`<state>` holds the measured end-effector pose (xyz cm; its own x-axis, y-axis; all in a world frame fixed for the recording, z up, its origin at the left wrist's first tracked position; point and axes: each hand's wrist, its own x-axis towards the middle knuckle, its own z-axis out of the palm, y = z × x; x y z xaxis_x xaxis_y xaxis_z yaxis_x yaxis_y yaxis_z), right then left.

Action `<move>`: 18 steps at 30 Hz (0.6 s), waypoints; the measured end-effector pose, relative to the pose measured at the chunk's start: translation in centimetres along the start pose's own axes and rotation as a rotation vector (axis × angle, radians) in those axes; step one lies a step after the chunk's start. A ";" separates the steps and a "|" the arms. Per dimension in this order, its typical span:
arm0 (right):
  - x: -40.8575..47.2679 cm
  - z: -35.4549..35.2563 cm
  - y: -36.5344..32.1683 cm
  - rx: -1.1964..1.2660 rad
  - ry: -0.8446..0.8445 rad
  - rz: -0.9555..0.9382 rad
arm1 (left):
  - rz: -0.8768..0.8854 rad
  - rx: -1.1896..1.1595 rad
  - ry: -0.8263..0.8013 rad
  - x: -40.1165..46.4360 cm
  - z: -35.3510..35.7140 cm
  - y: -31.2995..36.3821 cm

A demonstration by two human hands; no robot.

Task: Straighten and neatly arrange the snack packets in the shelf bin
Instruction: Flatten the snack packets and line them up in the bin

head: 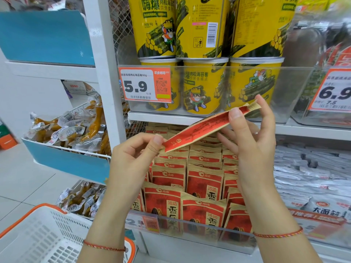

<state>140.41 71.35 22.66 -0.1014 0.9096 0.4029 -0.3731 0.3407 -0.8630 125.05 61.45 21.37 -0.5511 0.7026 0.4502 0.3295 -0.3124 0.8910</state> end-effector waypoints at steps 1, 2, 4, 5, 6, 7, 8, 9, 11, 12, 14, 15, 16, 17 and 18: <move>0.0 0.0 0.1 -0.013 0.000 -0.006 | 0.021 0.007 -0.022 -0.1 0.1 0.1; 0.0 0.0 0.2 -0.032 -0.004 -0.010 | 0.048 0.032 -0.055 -0.2 0.3 0.1; -0.2 0.2 0.4 -0.058 -0.025 -0.004 | 0.097 0.130 -0.117 -0.4 0.7 0.1; -0.3 0.3 0.5 -0.066 -0.041 0.009 | 0.136 0.197 -0.129 -0.5 1.0 -0.1; -0.4 0.4 0.6 -0.071 -0.057 0.025 | 0.183 0.263 -0.124 -0.6 1.3 -0.2; -0.4 0.4 0.5 -0.074 -0.075 0.040 | 0.224 0.305 -0.109 -0.6 1.5 -0.3; -0.4 0.4 0.5 -0.078 -0.096 0.050 | 0.239 0.305 -0.088 -0.6 1.6 -0.3; -0.4 0.4 0.3 -0.083 -0.120 0.059 | 0.215 0.252 -0.068 -0.6 1.6 -0.3; -0.1 0.2 -0.1 -0.094 -0.185 0.095 | 0.078 0.036 -0.056 -0.4 1.4 -0.2; 0.0 0.1 -0.2 -0.102 -0.227 0.120 | -0.006 -0.077 -0.071 -0.3 1.2 -0.1; 0.1 0.0 -0.3 -0.133 -0.310 0.175 | -0.156 -0.233 -0.127 -0.2 1.1 -0.1; 0.1 -0.1 -0.3 -0.151 -0.340 0.193 | -0.191 -0.262 -0.147 -0.2 1.1 -0.1; 0.1 -0.1 -0.3 -0.167 -0.358 0.198 | -0.208 -0.272 -0.157 -0.2 1.1 -0.2; 0.1 -0.1 -0.3 -0.175 -0.362 0.196 | -0.216 -0.279 -0.160 -0.1 1.2 -0.3; 0.1 -0.1 -0.3 -0.177 -0.359 0.190 | -0.220 -0.286 -0.160 -0.1 1.2 -0.4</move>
<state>140.58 71.37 22.94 -0.4785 0.8303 0.2856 -0.1560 0.2397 -0.9582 125.92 62.28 20.89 -0.4505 0.8566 0.2517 -0.0229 -0.2929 0.9559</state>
